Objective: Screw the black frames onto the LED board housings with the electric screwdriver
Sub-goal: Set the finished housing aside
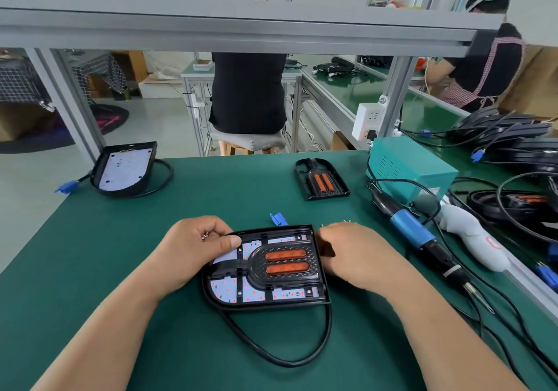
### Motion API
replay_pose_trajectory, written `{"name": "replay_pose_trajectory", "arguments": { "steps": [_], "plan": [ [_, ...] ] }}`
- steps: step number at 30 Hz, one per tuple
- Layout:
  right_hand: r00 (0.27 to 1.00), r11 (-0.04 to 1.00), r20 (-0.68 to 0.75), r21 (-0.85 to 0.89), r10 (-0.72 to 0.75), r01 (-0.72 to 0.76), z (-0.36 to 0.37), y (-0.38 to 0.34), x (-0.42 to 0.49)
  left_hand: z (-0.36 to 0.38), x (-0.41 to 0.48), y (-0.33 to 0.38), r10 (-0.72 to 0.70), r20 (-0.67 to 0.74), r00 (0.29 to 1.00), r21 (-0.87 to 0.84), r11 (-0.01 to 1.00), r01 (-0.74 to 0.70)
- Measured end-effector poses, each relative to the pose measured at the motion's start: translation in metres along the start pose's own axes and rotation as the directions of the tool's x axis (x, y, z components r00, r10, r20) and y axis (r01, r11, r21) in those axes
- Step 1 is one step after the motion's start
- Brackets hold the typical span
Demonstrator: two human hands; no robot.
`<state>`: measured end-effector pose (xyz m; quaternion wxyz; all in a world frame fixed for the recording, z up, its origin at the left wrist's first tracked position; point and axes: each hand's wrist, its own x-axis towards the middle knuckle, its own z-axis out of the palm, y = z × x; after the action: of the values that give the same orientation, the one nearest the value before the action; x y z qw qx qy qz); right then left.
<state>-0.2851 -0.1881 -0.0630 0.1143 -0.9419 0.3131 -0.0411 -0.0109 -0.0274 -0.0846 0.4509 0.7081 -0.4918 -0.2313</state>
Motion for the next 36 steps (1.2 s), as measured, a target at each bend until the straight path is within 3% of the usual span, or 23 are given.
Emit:
{"name": "replay_pose_trajectory", "arguments": {
  "steps": [6,10,15,19,21,27,32,36],
  "plan": [
    [0.999,0.999,-0.014,-0.029,0.037,-0.038,0.0,-0.003,0.001,-0.001,-0.002,0.002,0.021,0.038,0.999,-0.073,0.997,-0.018],
    [0.986,0.984,-0.149,0.171,0.076,-0.05,-0.004,-0.003,0.0,-0.002,-0.004,0.005,0.028,0.077,0.997,-0.128,0.992,-0.018],
    [0.993,0.83,-0.099,0.557,0.072,-0.004,-0.008,-0.008,0.001,0.004,-0.005,0.009,0.028,0.102,0.994,-0.182,0.983,-0.009],
    [0.998,0.546,0.053,0.835,0.04,-0.066,-0.008,-0.017,-0.001,0.005,-0.006,0.009,0.025,0.09,0.996,-0.182,0.983,-0.008],
    [0.995,0.5,0.103,0.862,-0.012,-0.083,-0.007,-0.017,-0.002,0.006,-0.006,0.009,0.018,0.095,0.995,-0.15,0.989,-0.004],
    [0.958,0.49,0.169,0.871,-0.231,-0.036,-0.001,-0.016,-0.003,0.012,-0.004,0.008,-0.02,0.082,0.996,-0.152,0.988,0.032],
    [0.971,0.372,0.141,0.926,-0.194,-0.059,-0.002,-0.015,-0.004,0.009,-0.002,0.005,-0.004,0.028,1.0,-0.143,0.99,0.008],
    [0.989,0.34,0.085,0.94,-0.12,-0.04,-0.009,-0.007,-0.009,0.011,0.001,0.0,-0.088,-0.051,0.995,-0.341,0.938,0.066]
  ]
}}
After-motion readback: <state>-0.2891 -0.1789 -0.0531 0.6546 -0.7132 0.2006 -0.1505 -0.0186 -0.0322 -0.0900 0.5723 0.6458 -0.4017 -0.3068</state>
